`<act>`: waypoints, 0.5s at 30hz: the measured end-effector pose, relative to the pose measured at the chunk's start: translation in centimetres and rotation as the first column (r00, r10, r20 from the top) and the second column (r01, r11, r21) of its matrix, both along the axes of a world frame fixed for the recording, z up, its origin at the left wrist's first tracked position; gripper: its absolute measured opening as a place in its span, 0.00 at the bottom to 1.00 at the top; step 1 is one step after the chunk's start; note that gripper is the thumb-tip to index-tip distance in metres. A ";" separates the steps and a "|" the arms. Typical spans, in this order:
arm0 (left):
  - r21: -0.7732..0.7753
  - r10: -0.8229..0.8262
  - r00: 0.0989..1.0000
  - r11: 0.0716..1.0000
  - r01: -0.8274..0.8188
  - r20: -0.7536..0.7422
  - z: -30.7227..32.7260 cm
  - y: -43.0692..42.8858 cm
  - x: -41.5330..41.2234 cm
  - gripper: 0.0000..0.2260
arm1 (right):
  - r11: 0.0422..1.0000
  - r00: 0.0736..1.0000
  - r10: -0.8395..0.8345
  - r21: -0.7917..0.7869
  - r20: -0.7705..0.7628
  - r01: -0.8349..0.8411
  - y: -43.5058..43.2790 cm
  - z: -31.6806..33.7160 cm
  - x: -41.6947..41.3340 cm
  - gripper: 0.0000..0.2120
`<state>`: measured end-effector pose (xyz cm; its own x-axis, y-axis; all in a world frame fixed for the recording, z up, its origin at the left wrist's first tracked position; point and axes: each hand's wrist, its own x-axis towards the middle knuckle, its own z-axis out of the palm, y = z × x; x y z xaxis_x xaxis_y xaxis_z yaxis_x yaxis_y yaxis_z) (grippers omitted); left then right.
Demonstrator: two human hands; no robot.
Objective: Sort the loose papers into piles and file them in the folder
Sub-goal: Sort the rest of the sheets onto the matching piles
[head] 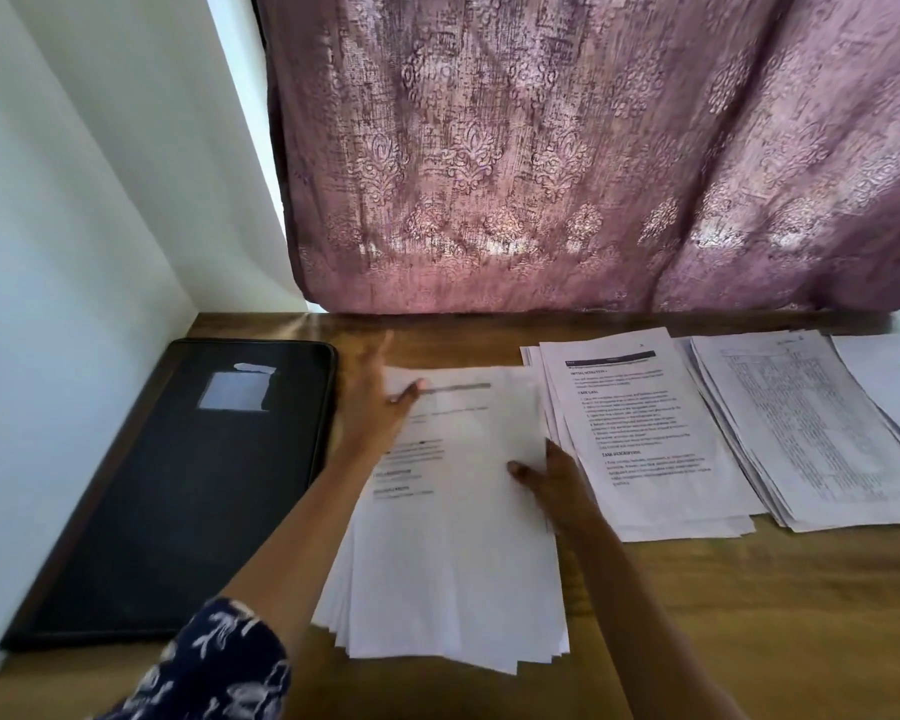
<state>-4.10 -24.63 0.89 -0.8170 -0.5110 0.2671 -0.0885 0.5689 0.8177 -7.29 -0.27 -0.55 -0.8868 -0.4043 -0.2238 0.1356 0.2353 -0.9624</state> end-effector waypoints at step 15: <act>0.453 -0.026 0.969 0.881 0.138 -0.245 9.1 4.3 4.4 0.11 | 0.921 0.929 -0.319 -0.292 -0.187 0.257 -4.9 11.2 0.4 0.10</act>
<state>0.33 -20.29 9.97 -0.8081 -0.5549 0.1976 0.1593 0.1170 0.9803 -6.85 -5.16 10.61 -0.9874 -0.1398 0.0743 -0.0692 -0.0410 -0.9968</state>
